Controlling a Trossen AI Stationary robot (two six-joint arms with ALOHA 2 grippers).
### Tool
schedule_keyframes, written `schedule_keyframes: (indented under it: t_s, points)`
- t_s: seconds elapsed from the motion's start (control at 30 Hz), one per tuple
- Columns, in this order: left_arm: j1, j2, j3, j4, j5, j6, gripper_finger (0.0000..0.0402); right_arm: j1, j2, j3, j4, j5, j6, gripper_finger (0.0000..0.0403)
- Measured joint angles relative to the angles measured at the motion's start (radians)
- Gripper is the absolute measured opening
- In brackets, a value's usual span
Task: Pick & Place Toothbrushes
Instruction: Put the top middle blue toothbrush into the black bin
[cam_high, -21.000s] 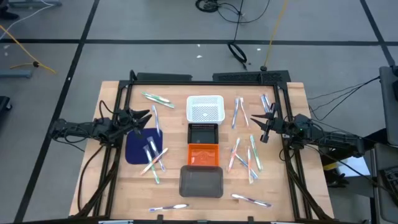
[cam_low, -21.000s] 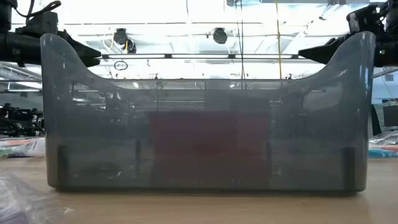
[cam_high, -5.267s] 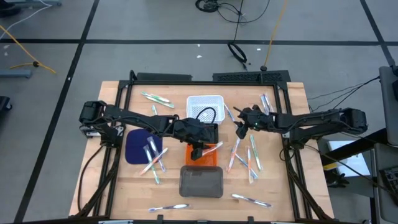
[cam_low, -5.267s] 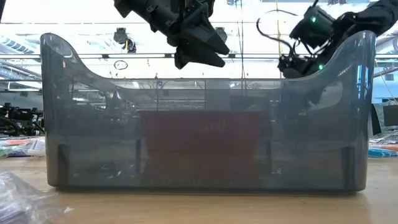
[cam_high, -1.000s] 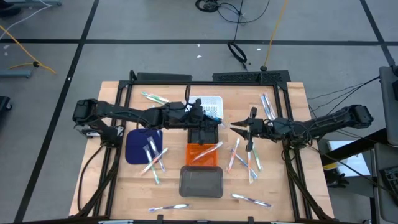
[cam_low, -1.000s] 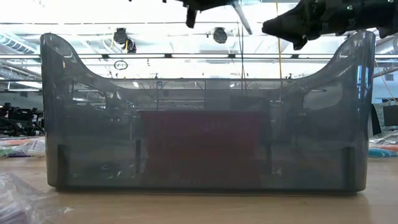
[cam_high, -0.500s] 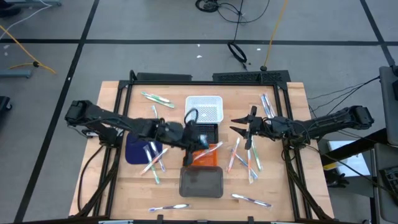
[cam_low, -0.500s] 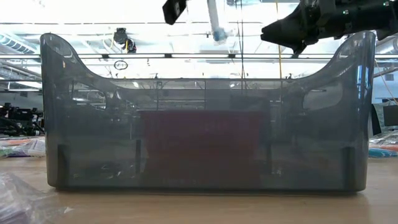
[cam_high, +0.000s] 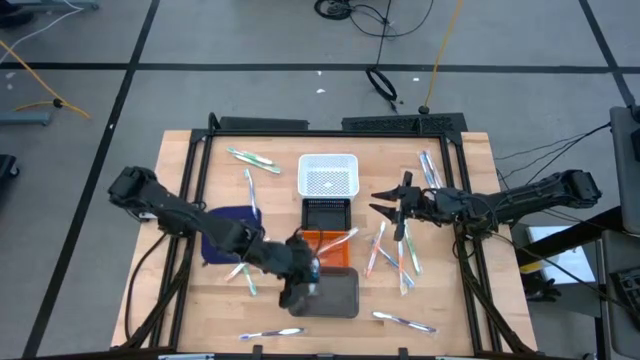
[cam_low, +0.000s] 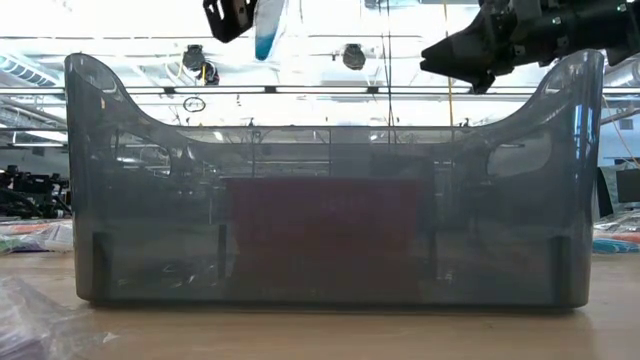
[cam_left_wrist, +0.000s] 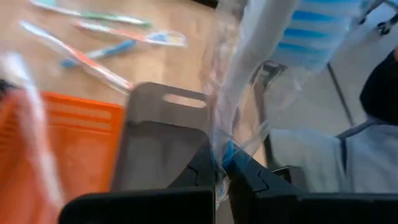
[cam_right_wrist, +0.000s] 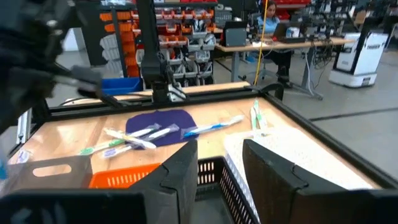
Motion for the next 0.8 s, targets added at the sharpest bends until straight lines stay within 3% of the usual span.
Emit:
schedule_keyframes:
  t_s: [0.43,0.8]
  points:
    - [-0.019,0.067,0.000,-0.080,0.012,-0.212,0.0004,0.003,0.000,0.000,-0.076,-0.004,0.075,0.0118]
    - [-0.018,0.071,0.000,-0.136,0.015,-0.264,0.0004,0.003,0.000,0.000,-0.116,-0.004,0.083,0.0118]
